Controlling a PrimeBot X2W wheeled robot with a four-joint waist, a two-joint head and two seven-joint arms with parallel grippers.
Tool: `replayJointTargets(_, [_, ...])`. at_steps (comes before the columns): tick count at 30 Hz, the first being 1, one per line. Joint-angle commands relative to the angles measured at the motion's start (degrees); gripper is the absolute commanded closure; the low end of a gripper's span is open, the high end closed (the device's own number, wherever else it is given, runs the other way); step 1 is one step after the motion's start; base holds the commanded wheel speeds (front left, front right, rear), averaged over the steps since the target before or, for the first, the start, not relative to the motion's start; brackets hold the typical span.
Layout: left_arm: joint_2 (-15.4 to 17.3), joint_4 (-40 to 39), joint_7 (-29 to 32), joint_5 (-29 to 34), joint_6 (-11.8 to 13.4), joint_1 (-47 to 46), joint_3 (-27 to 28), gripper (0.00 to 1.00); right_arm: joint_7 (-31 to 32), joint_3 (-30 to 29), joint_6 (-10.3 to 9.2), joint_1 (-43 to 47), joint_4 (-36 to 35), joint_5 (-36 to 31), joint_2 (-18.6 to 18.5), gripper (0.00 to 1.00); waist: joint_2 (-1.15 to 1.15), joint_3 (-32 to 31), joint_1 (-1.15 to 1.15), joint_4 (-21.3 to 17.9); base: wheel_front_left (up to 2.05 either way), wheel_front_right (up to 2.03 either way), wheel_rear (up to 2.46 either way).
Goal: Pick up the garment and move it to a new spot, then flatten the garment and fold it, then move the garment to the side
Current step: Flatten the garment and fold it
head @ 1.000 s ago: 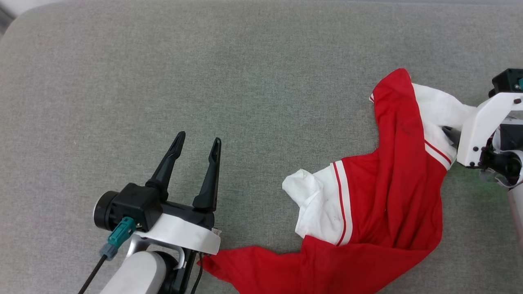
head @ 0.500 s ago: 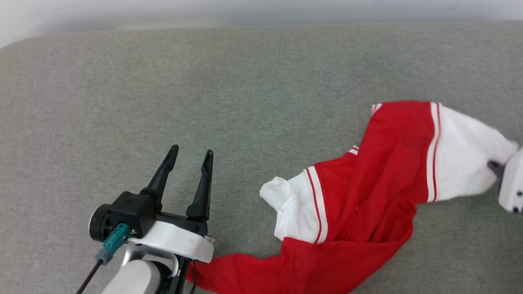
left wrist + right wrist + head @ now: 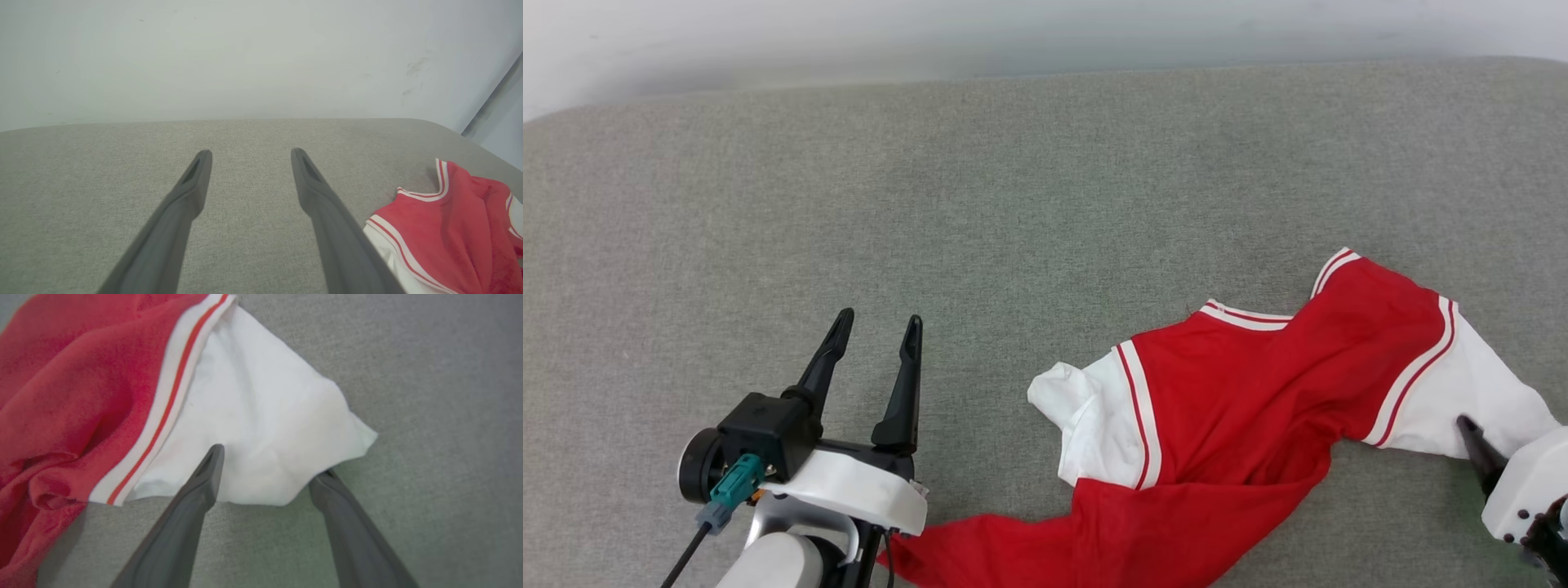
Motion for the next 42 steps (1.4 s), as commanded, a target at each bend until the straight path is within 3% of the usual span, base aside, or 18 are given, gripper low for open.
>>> replayJointTargets(1, [0.38, -0.23, 0.06, -0.28, 0.3, 0.7, 0.35, 0.0, -3.91, -0.53, -0.02, 0.58, -0.91, -1.0, 0.65, 0.0, 0.0, -0.26, 0.0, -0.25, 0.0, 0.0, 0.0])
replayJointTargets(7, [0.81, -0.44, 0.1, -1.05, 1.24, 2.24, 1.15, 0.0, -19.9, -1.11, -0.02, 1.38, -4.69, -6.19, 3.48, 0.0, 0.0, -1.79, 0.0, -0.82, 0.0, 0.0, 0.0])
replayJointTargets(11, [1.34, -0.05, 0.25, -1.55, 1.7, 3.24, 1.66, 0.0, -26.49, 1.4, -0.02, 2.21, -7.84, -8.52, 4.99, 0.0, 0.0, -3.18, 0.0, -0.99, 0.0, 0.0, 0.0])
replayJointTargets(22, [3.04, -0.04, 4.82, -2.87, 2.92, 4.46, 1.77, 0.0, -29.21, 10.69, -0.02, 9.24, -18.63, -9.25, 8.26, 0.0, 0.0, -7.39, 0.0, -1.96, 0.0, 0.0, 0.0])
replayJointTargets(28, [4.69, 1.86, 18.22, -4.94, -1.12, -2.37, -2.84, 0.0, -28.4, 14.27, -0.02, 10.85, -23.2, -8.38, 8.33, 0.0, 0.0, -6.14, 0.0, -4.65, 0.0, 0.0, 0.0])
replayJointTargets(42, [4.52, 9.78, 42.63, -5.92, -7.81, -15.72, -13.12, 0.0, -29.11, 17.74, -0.02, 7.76, -22.67, -6.86, 9.19, 0.0, 0.0, 1.43, 0.0, -9.09, 0.0, 0.0, 0.0])
